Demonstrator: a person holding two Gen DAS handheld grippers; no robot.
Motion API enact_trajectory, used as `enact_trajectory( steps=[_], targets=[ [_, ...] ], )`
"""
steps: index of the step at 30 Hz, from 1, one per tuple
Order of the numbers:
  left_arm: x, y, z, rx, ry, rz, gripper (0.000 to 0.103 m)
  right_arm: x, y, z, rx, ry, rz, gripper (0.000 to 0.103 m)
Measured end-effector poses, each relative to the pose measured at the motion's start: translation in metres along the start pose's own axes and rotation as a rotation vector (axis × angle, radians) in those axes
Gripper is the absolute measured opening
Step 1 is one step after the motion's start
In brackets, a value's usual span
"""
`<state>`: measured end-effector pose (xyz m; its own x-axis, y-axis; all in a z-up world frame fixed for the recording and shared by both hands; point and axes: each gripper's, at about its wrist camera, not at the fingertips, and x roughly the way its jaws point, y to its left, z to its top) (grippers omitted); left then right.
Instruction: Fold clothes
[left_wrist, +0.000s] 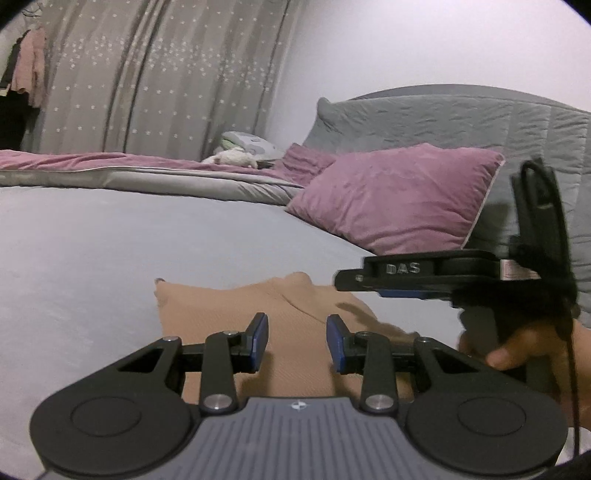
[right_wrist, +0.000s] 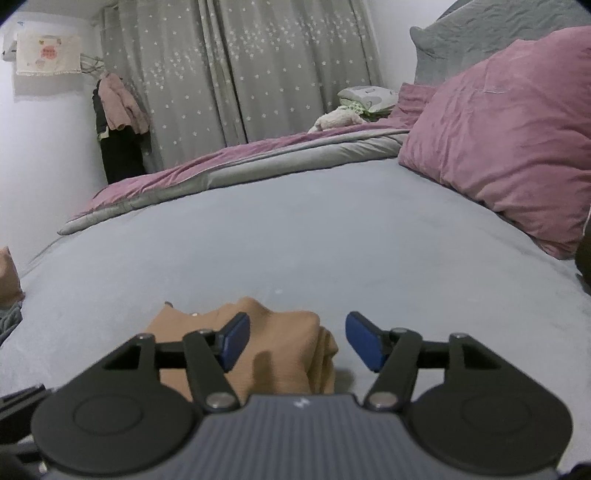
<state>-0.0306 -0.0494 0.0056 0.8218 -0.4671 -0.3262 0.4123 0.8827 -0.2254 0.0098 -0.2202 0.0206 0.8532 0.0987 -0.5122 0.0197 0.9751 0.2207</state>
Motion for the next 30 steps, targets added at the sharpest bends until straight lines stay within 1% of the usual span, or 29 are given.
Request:
enact_trajectory(
  steps=[1, 2, 12, 13, 14, 15, 16, 17, 18, 20, 23, 28, 30],
  targets=[
    [0.0, 0.002, 0.0, -0.001, 0.001, 0.006, 0.033, 0.002, -0.001, -0.001, 0.01, 0.008, 0.001, 0.068],
    [0.0, 0.003, 0.0, -0.002, 0.001, 0.012, 0.033, 0.004, -0.002, -0.001, 0.021, 0.017, 0.003, 0.068],
    [0.011, 0.02, 0.005, -0.041, 0.026, 0.095, 0.033, 0.022, -0.015, -0.009, 0.124, 0.1, 0.016, 0.067],
    [0.012, 0.023, 0.005, -0.05, 0.034, 0.105, 0.034, 0.024, -0.016, -0.009, 0.135, 0.108, 0.018, 0.064],
    [0.014, 0.025, 0.005, -0.062, 0.043, 0.115, 0.034, 0.025, -0.017, -0.01, 0.145, 0.117, 0.019, 0.057],
    [0.016, 0.027, 0.005, -0.075, 0.052, 0.126, 0.037, 0.027, -0.018, -0.01, 0.156, 0.122, 0.027, 0.053],
    [0.017, 0.029, 0.004, -0.088, 0.059, 0.135, 0.041, 0.028, -0.019, -0.011, 0.168, 0.123, 0.047, 0.041],
    [0.018, 0.031, 0.004, -0.099, 0.063, 0.142, 0.042, 0.029, -0.019, -0.011, 0.174, 0.121, 0.06, 0.038],
    [0.019, 0.033, 0.004, -0.107, 0.069, 0.147, 0.044, 0.03, -0.018, -0.01, 0.168, 0.116, 0.058, 0.037],
    [0.021, 0.036, 0.003, -0.117, 0.077, 0.154, 0.046, 0.03, -0.015, -0.009, 0.144, 0.102, 0.056, 0.031],
    [0.023, 0.036, 0.002, -0.128, 0.084, 0.16, 0.048, 0.028, -0.012, -0.008, 0.134, 0.072, 0.063, 0.025],
    [0.024, 0.033, 0.0, -0.129, 0.085, 0.164, 0.049, 0.021, -0.002, -0.002, 0.091, -0.003, 0.082, 0.023],
    [0.024, 0.033, 0.0, -0.129, 0.084, 0.165, 0.05, 0.021, 0.001, -0.002, 0.063, -0.019, 0.082, 0.023]
  ],
)
